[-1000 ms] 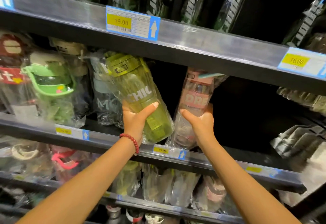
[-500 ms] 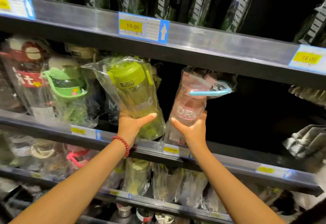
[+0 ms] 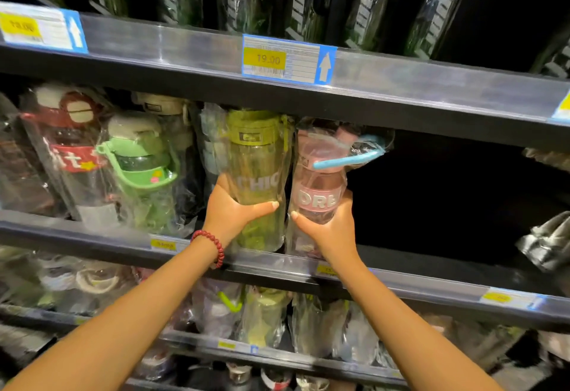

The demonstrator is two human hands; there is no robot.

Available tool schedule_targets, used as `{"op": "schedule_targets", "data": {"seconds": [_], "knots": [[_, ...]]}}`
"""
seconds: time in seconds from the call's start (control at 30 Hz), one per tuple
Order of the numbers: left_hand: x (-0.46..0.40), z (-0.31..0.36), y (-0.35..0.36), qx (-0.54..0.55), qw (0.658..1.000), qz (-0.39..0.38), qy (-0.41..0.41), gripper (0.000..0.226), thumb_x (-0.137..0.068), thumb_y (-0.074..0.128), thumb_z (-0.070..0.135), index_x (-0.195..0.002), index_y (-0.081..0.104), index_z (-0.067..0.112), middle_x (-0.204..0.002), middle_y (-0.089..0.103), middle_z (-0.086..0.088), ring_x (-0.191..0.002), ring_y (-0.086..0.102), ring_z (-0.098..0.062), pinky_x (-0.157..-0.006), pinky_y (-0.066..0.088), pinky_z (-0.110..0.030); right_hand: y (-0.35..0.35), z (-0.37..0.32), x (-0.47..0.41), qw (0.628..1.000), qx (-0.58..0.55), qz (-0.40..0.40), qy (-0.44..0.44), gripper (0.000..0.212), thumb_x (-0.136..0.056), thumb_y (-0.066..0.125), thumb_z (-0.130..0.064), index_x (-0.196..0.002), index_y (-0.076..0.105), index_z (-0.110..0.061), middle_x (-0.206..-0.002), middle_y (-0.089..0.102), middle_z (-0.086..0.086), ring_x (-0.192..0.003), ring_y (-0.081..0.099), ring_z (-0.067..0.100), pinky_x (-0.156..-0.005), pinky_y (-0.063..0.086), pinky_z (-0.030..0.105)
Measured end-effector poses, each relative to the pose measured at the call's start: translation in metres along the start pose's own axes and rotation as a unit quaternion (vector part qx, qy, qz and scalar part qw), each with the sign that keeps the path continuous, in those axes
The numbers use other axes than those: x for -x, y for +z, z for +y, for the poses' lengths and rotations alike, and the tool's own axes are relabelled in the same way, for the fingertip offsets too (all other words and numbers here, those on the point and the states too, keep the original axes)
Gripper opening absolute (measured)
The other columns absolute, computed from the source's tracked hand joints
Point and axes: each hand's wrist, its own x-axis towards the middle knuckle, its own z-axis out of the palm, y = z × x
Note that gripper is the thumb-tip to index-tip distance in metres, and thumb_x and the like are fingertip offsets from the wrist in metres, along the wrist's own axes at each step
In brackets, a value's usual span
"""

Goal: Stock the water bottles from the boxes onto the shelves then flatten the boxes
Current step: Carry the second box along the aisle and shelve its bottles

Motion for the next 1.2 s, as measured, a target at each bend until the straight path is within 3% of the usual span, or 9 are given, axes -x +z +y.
{"op": "schedule_targets", "data": {"seconds": [0.2,0.33,0.43,0.6,0.7,0.77,0.9,1.03,1.2], "knots": [[-0.006,-0.011,-0.021,-0.013,1.0,-0.009,0.007,0.089,-0.048,0.093,0.023,-0.126,0.05,0.012,-0.116,0.063,-0.001,-0.107,0.061,-0.012,-0.095,0.048,-0.03,0.022,-0.002,0.006,1.0,-0.01,0.011,-0.001,0.074,-0.061,0.088,-0.024,-0.118,0.043,-0.011,-0.116,0.058,0.005,-0.106,0.059,0.012,-0.092,0.047,0.025],[-0.01,-0.02,-0.037,-0.017,1.0,-0.01,0.0,0.098,-0.04,0.091,0.037,-0.126,0.051,0.012,-0.116,0.065,0.0,-0.107,0.062,-0.012,-0.096,0.049,-0.031,0.035,-0.006,0.008,1.0,-0.007,0.011,-0.004,0.067,-0.064,0.087,-0.016,-0.112,0.041,-0.014,-0.108,0.056,-0.005,-0.098,0.057,-0.002,-0.083,0.043,0.006],[-0.01,-0.025,-0.044,-0.017,1.0,-0.002,0.002,0.091,-0.048,0.093,0.022,-0.127,0.05,0.01,-0.118,0.063,-0.002,-0.108,0.061,-0.014,-0.096,0.047,-0.029,0.045,-0.007,0.009,1.0,-0.001,0.015,-0.001,0.066,-0.064,0.087,-0.017,-0.111,0.041,-0.013,-0.109,0.056,-0.001,-0.1,0.058,0.008,-0.08,0.041,0.006],[-0.014,-0.028,-0.05,-0.025,1.0,-0.008,0.013,0.082,-0.053,0.091,0.016,-0.123,0.05,0.01,-0.116,0.062,-0.001,-0.106,0.06,-0.012,-0.086,0.045,-0.018,0.057,-0.011,0.011,1.0,-0.003,0.026,-0.013,0.068,-0.064,0.087,-0.013,-0.112,0.04,-0.014,-0.112,0.054,-0.002,-0.099,0.055,0.003,-0.081,0.038,0.0],[-0.017,-0.028,-0.059,-0.024,0.999,-0.021,0.012,0.079,-0.054,0.09,0.012,-0.121,0.049,0.013,-0.113,0.06,0.001,-0.103,0.058,-0.011,-0.089,0.043,-0.022,0.059,-0.012,0.012,1.0,-0.004,0.017,-0.02,0.069,-0.064,0.086,-0.013,-0.115,0.039,-0.015,-0.11,0.052,-0.008,-0.099,0.052,-0.011,-0.083,0.039,0.001],[-0.019,-0.029,-0.064,-0.026,0.999,-0.031,0.013,0.083,-0.053,0.091,0.013,-0.125,0.049,0.011,-0.118,0.06,-0.001,-0.107,0.058,-0.013,-0.095,0.044,-0.027,0.062,-0.013,0.013,1.0,-0.005,0.013,-0.022,0.069,-0.065,0.086,-0.012,-0.117,0.04,-0.013,-0.113,0.055,-0.004,-0.102,0.054,-0.008,-0.087,0.044,0.007],[-0.021,-0.03,-0.068,-0.023,0.999,-0.046,0.0,0.083,-0.054,0.09,0.013,-0.126,0.048,0.012,-0.118,0.061,-0.002,-0.109,0.058,-0.015,-0.094,0.044,-0.026,0.071,-0.019,0.016,1.0,-0.003,0.013,-0.027,0.063,-0.066,0.084,-0.007,-0.102,0.039,-0.033,-0.106,0.052,-0.016,-0.094,0.054,-0.019,-0.079,0.04,0.0],[-0.019,-0.027,-0.069,-0.006,0.998,-0.056,-0.009,0.086,-0.054,0.09,0.013,-0.128,0.046,0.012,-0.119,0.059,0.0,-0.109,0.057,-0.013,-0.097,0.044,-0.027,0.074,-0.021,0.017,1.0,-0.008,-0.005,-0.016,0.065,-0.067,0.084,-0.009,-0.101,0.036,-0.036,-0.106,0.048,-0.022,-0.095,0.051,-0.017,-0.078,0.038,-0.002],[-0.019,-0.028,-0.071,0.006,0.997,-0.069,-0.026,0.07,-0.057,0.088,0.007,-0.114,0.049,0.019,-0.099,0.059,0.012,-0.087,0.055,0.004,-0.066,0.042,0.002,0.07,-0.019,0.016,0.999,-0.025,-0.019,-0.008,0.077,-0.067,0.084,-0.006,-0.121,0.033,-0.026,-0.115,0.047,-0.018,-0.101,0.048,-0.019,-0.082,0.038,-0.002]]}}
